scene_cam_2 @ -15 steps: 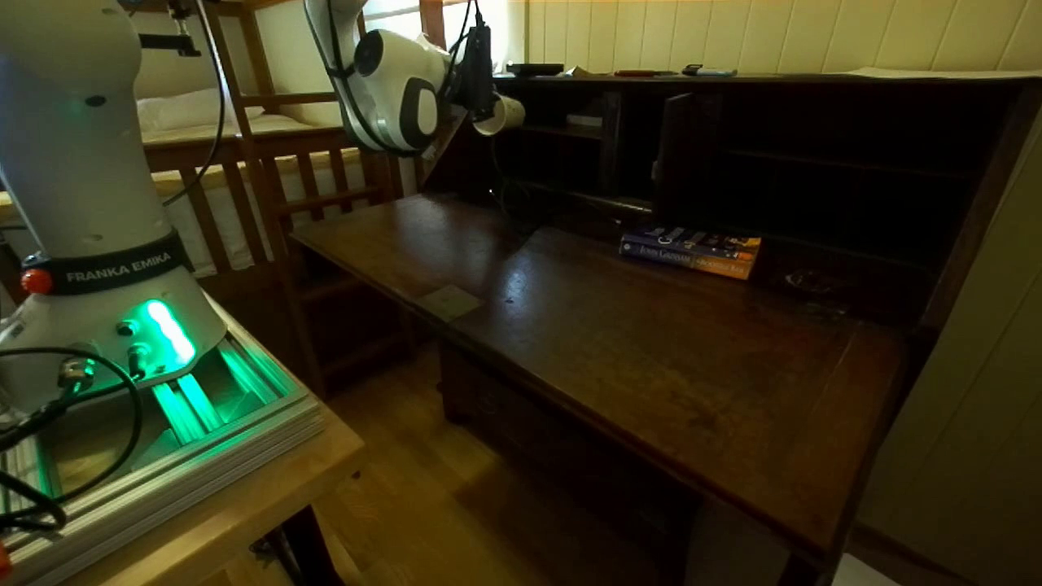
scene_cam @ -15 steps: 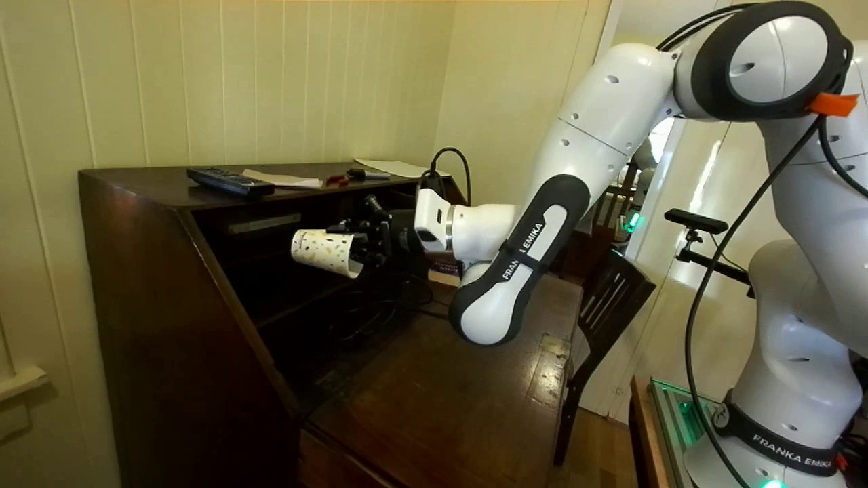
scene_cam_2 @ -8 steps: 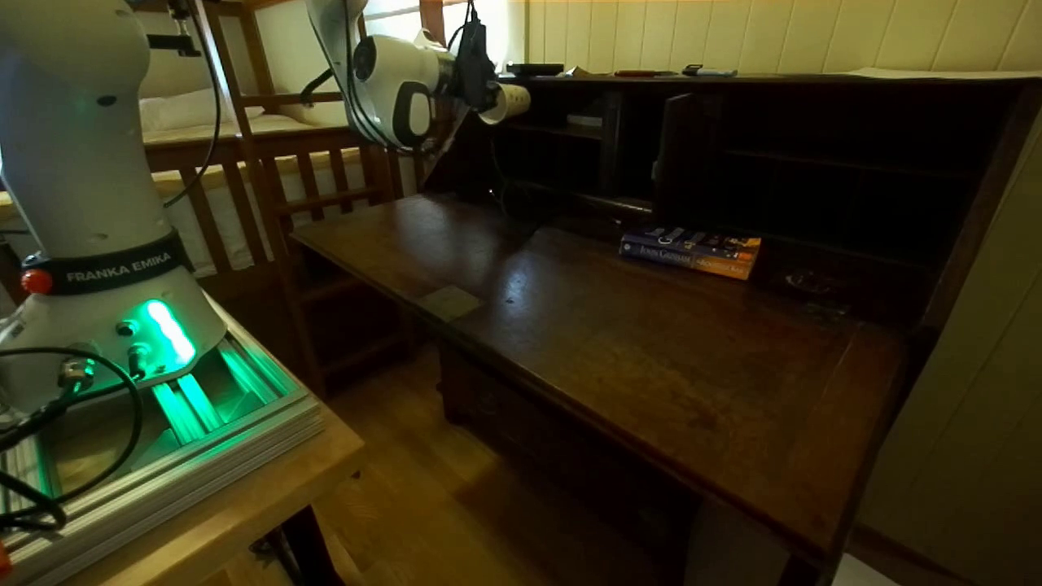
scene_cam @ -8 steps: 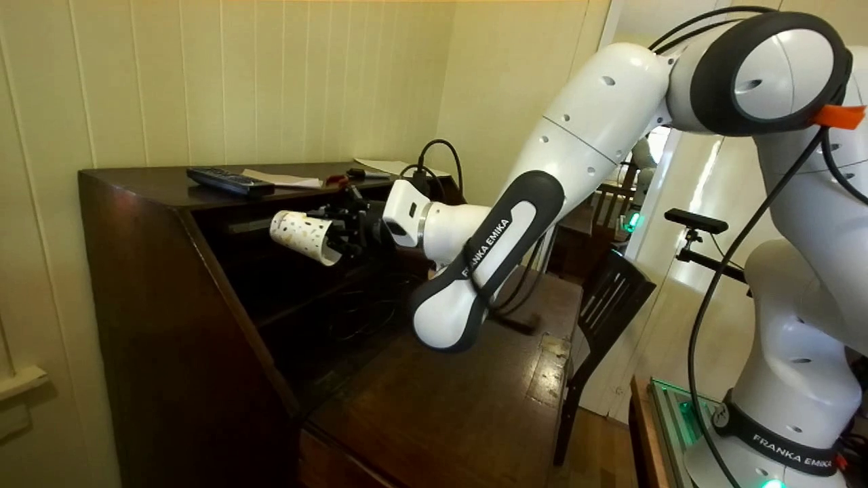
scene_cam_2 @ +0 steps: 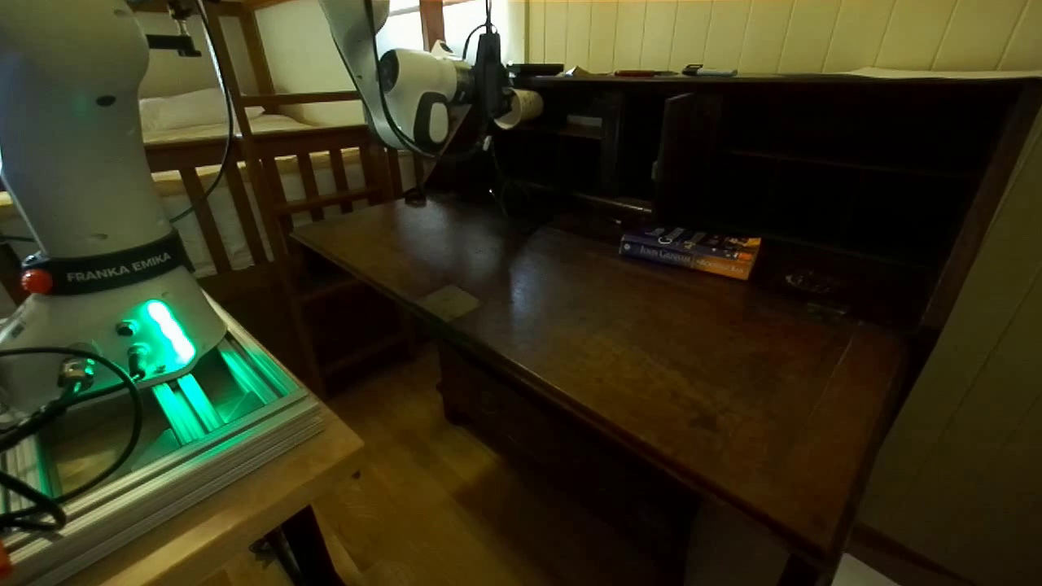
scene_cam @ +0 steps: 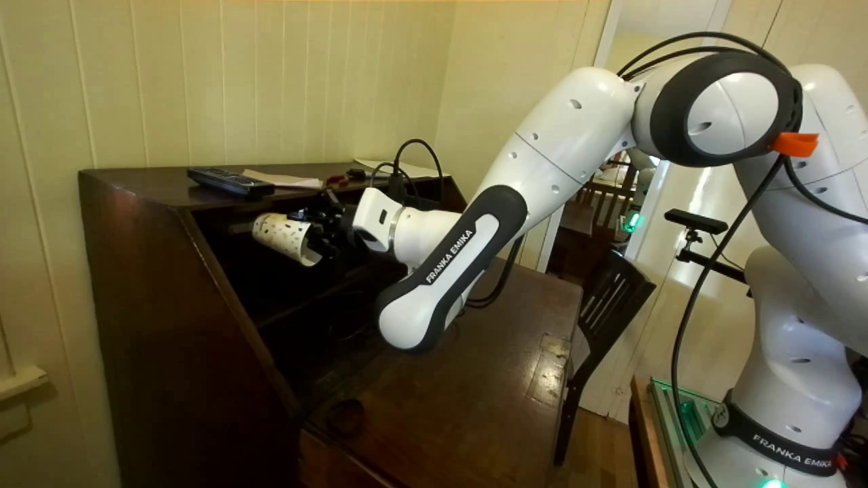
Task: Move the cup to the compartment on the left
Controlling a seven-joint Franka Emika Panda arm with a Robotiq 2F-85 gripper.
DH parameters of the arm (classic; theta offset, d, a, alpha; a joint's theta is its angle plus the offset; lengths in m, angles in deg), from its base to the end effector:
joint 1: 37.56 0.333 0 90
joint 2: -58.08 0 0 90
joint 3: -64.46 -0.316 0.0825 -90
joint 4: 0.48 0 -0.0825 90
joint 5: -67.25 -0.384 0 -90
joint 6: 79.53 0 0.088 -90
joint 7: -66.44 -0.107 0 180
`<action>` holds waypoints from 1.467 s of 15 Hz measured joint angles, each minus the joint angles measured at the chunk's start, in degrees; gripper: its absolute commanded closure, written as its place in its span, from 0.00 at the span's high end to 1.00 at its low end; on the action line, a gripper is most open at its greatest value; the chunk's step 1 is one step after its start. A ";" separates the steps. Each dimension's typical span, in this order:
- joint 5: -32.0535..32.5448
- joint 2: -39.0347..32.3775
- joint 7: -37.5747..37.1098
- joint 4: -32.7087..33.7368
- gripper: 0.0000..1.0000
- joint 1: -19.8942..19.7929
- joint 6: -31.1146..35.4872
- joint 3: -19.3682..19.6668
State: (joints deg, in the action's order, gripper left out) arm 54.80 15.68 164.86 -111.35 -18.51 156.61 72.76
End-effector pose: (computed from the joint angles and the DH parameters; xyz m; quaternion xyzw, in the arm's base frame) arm 0.6266 0.1080 0.2839 0.4782 0.5711 0.4445 0.4975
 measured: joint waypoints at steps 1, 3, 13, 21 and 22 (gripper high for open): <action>0.00 -0.73 0.04 1.14 0.02 -0.01 -0.63 0.02; 0.00 -1.98 0.04 3.47 0.02 -0.03 -2.01 0.09; 0.21 -7.96 0.39 16.83 0.32 0.11 -10.86 1.19; 0.41 -9.66 0.43 16.56 0.84 1.10 -8.80 1.86; 0.46 -9.66 0.43 15.75 0.91 1.32 -7.69 1.84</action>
State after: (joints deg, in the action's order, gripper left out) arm 55.26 6.02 165.29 -95.60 -17.20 148.92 74.61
